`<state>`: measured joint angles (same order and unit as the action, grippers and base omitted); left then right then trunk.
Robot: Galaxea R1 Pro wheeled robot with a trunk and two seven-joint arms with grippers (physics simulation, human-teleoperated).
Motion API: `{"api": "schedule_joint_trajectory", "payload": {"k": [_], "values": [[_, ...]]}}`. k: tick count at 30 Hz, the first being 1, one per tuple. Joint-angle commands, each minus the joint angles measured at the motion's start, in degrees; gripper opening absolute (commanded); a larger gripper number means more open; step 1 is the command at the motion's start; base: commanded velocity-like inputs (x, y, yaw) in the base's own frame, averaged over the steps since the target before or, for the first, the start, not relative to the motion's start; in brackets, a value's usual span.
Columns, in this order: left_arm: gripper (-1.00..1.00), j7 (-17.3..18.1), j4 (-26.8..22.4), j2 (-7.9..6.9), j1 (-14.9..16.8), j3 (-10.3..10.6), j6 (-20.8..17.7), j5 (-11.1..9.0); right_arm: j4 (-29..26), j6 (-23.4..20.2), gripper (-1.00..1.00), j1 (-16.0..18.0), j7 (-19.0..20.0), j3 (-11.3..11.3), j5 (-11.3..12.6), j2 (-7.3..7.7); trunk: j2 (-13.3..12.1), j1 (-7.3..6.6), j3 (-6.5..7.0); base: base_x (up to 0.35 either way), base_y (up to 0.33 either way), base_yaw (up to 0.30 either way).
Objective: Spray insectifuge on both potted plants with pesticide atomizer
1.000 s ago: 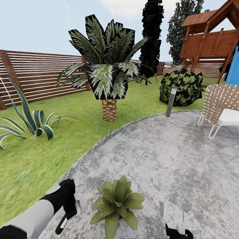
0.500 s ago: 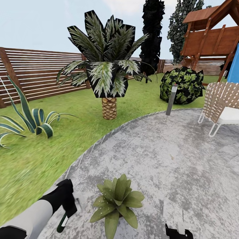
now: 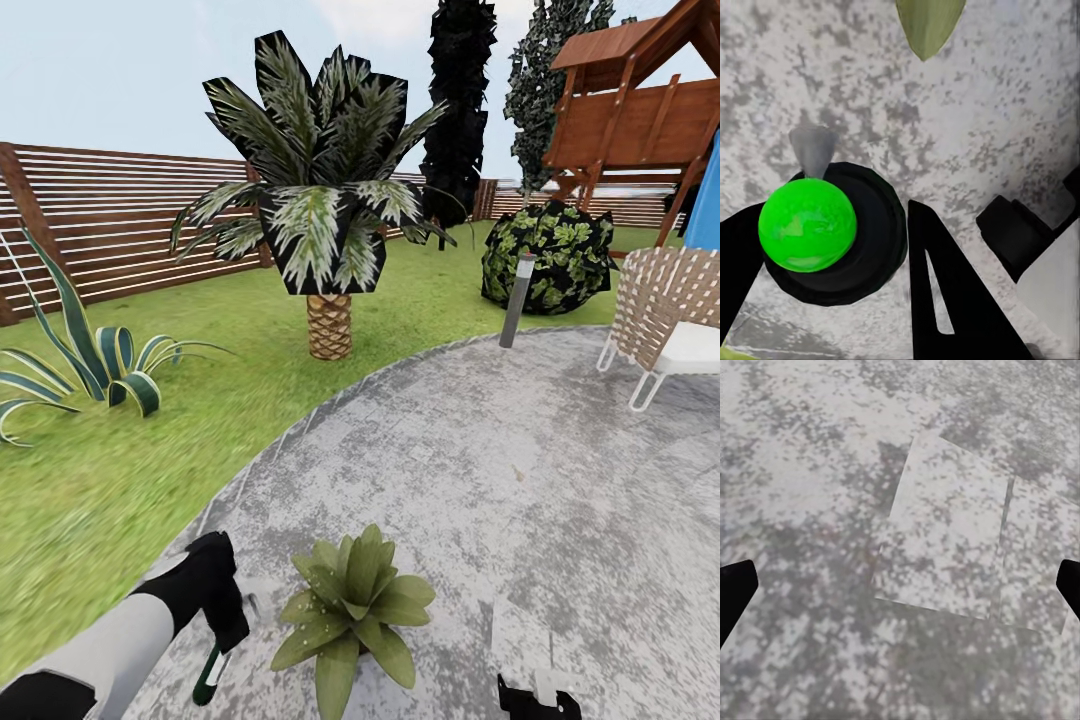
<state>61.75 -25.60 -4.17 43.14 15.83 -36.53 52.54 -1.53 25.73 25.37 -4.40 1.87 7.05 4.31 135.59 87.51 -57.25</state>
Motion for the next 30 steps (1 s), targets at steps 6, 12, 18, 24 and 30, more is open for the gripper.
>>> {"api": "schedule_joint_trajectory", "payload": {"k": [6,12,18,24,30], "values": [[-1.0,0.8,0.8,-1.57,-0.6,0.5,-0.4,0.5,0.0,0.2,1.0,0.0,0.0,0.2,0.5,0.0,0.0,-0.01,-0.05,0.0,0.0,0.0],[-1.0,0.7,1.0,-5.06,-0.8,0.5,-0.4,0.3,0.1,0.2,1.0,0.0,0.1,0.3,0.5,0.0,0.0,-0.01,-0.05,0.0,0.0,0.0],[-1.0,-1.7,1.1,-5.9,-1.1,0.2,-0.3,0.2,0.1,0.2,1.0,0.0,0.1,0.3,0.4,0.0,0.0,-0.01,-0.05,0.0,0.0,0.0],[-1.0,-5.7,4.8,-5.99,-2.3,0.0,-0.3,-0.4,0.1,0.2,1.0,0.0,0.1,0.3,0.4,0.0,0.0,-0.01,-0.05,0.0,0.0,0.0],[-1.0,-10.2,6.7,-5.16,-2.7,-0.6,-0.4,-1.1,0.1,0.2,1.0,0.0,0.1,0.3,0.5,0.0,0.0,-0.01,-0.05,0.0,0.0,0.0]]}}
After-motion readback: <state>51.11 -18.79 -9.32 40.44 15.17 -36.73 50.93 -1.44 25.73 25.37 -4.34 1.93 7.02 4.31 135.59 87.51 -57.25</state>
